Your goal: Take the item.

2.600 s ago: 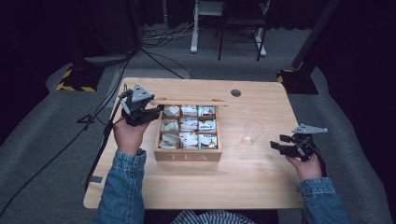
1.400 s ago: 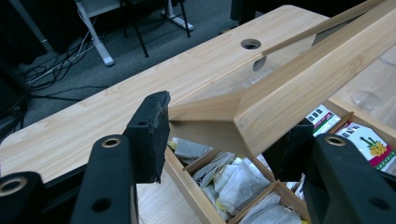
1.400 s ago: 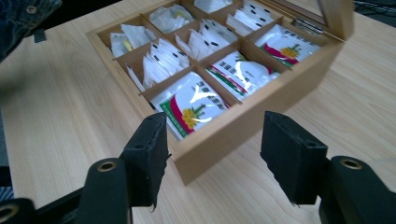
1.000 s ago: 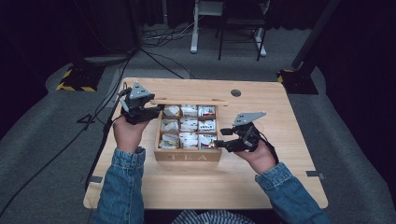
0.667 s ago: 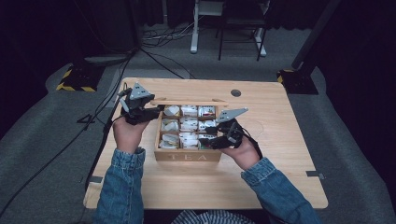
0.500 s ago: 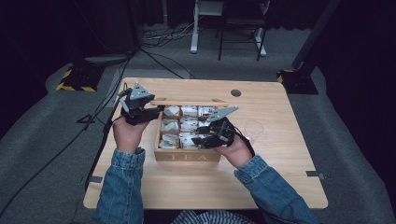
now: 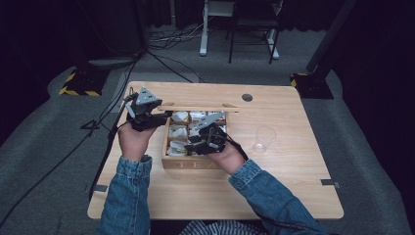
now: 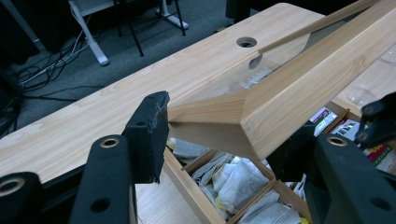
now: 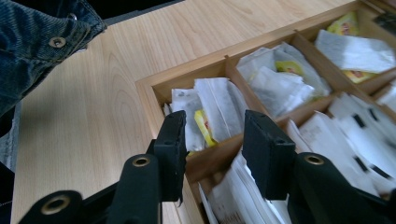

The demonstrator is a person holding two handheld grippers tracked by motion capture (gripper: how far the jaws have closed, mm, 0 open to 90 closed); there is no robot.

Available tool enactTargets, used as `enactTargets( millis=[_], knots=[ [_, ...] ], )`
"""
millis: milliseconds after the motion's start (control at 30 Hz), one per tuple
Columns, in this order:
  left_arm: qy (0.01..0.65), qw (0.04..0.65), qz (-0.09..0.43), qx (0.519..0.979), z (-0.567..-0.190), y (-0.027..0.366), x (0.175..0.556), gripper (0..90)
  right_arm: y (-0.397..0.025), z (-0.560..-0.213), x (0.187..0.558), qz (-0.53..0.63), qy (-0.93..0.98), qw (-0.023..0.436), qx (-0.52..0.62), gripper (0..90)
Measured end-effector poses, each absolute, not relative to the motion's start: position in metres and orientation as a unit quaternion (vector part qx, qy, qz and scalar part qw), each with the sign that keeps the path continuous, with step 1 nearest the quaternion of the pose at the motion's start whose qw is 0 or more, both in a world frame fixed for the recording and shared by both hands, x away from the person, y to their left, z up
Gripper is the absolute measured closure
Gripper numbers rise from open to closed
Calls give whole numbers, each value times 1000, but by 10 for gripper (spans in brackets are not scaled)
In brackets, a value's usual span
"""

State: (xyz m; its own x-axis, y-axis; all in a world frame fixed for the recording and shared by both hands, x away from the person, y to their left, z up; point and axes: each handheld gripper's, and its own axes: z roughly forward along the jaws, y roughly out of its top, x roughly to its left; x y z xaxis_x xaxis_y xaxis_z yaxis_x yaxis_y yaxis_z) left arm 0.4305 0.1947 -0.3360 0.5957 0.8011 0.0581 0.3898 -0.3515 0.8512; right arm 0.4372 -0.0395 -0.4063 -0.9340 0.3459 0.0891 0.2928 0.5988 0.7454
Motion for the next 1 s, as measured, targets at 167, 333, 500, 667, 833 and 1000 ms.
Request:
enactTargets(
  millis=[167, 333, 500, 667, 833, 1000],
  knots=[
    [379, 425, 242, 786, -336, 195, 431, 463, -26, -413, 440, 400, 900, 27, 172, 610],
    [379, 425, 241, 786, -336, 195, 431, 463, -16, -421, 443, 393, 903, 28, 168, 606],
    [379, 425, 241, 786, -336, 195, 431, 463, -8, -424, 445, 384, 909, 31, 162, 606],
    [378, 425, 241, 786, -336, 195, 431, 463, 0, -428, 447, 368, 916, 42, 157, 625],
    [378, 424, 241, 787, -336, 195, 431, 463, 2, -428, 449, 361, 918, 57, 156, 662],
    [378, 425, 240, 787, -336, 195, 431, 462, 3, -429, 452, 357, 919, 73, 152, 734]
  ],
)
